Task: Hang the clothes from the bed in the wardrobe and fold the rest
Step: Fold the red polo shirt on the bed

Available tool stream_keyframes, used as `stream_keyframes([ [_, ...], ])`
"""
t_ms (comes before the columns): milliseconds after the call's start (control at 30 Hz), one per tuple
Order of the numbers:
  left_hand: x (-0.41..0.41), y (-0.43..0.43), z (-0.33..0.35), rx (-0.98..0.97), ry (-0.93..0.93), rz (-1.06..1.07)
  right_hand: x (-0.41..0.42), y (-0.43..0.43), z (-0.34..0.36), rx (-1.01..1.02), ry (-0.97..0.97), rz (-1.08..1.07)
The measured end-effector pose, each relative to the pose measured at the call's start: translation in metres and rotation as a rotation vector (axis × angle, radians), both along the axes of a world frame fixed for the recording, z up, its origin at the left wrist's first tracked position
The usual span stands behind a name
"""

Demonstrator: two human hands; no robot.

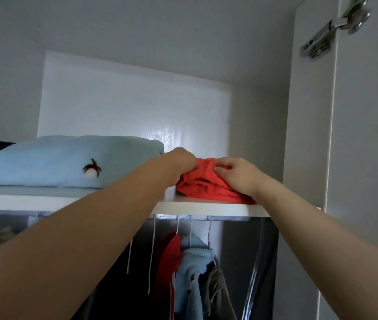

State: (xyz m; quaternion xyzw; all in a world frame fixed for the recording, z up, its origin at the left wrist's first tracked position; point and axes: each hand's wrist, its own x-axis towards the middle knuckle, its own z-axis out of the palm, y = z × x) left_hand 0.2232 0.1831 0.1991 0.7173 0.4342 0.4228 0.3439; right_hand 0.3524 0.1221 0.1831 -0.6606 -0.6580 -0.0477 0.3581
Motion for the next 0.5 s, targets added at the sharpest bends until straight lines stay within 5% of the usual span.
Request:
stream_keyframes([
  [200, -0.040, -0.009, 0.042, 0.687, 0.388, 0.334, 0.006, 0.033, 0.001, -0.077, -0.095, 0.032],
  [367, -0.072, 0.023, 0.023, 0.475, 0.853, 0.385, -0.003, 0.062, 0.002, -0.124, -0.156, 0.090],
  [500, -0.073, 0.030, 0.016, 0.478, 0.901, 0.337, -0.015, 0.070, 0.006, -0.013, -0.243, 0.045],
])
